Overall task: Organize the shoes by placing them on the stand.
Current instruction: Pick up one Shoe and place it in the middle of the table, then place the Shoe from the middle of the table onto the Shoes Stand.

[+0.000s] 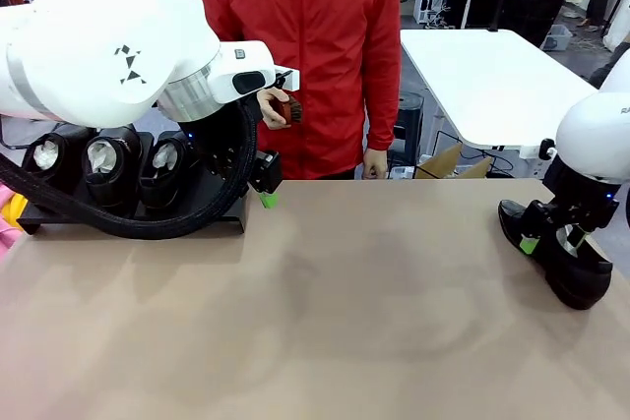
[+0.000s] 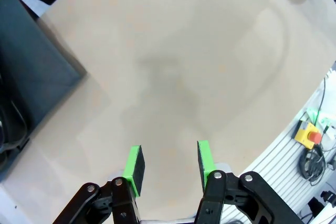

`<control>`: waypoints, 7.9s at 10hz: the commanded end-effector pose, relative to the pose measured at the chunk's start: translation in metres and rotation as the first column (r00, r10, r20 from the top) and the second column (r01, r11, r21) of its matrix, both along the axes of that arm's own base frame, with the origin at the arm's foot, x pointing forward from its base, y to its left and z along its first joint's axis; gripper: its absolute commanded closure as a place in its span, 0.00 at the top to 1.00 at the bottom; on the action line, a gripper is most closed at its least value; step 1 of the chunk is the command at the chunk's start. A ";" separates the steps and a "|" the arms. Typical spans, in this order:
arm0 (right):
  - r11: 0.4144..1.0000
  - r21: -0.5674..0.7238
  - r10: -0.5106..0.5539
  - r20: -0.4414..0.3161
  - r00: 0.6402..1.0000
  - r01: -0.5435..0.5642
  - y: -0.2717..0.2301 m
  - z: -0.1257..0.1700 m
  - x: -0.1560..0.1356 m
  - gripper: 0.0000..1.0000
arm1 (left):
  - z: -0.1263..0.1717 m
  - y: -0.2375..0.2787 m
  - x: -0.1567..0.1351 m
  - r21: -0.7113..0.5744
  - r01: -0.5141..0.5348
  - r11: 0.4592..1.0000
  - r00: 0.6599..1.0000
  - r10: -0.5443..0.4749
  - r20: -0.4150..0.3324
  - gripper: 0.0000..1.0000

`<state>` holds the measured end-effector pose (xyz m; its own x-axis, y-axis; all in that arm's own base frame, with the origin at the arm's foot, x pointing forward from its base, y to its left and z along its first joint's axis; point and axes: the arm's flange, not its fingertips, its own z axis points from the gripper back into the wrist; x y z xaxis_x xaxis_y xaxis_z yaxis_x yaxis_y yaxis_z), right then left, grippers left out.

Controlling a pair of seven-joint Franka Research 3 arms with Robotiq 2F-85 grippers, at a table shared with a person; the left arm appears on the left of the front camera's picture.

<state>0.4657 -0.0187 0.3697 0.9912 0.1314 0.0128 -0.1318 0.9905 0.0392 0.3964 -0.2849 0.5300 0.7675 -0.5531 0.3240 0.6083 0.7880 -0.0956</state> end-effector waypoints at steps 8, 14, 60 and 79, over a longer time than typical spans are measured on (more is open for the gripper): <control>0.997 -0.057 0.044 0.023 0.999 -0.042 -0.010 -0.034 0.022 0.30 | 0.001 0.002 -0.001 -0.004 -0.009 1.000 1.000 0.009 0.004 0.55; 0.997 -0.076 0.027 0.022 0.999 -0.025 -0.020 -0.039 0.018 0.00 | 0.001 0.002 -0.001 -0.004 -0.009 1.000 1.000 0.009 0.004 0.55; 0.713 0.280 -0.689 0.113 0.716 0.643 0.106 0.085 -0.057 1.00 | -0.047 -0.117 -0.053 -0.115 0.009 0.993 0.994 -0.021 -0.105 0.55; 0.713 0.280 -0.689 0.113 0.716 0.643 0.106 0.085 -0.057 1.00 | -0.168 -0.168 0.002 0.125 -0.411 0.903 0.902 0.422 -0.086 0.55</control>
<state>0.4077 0.0904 0.4533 0.7786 -0.6040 0.1703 0.5454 0.7855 0.2925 0.3971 -0.4421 0.3641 0.9609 -0.2083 0.1825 0.2275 0.9695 -0.0909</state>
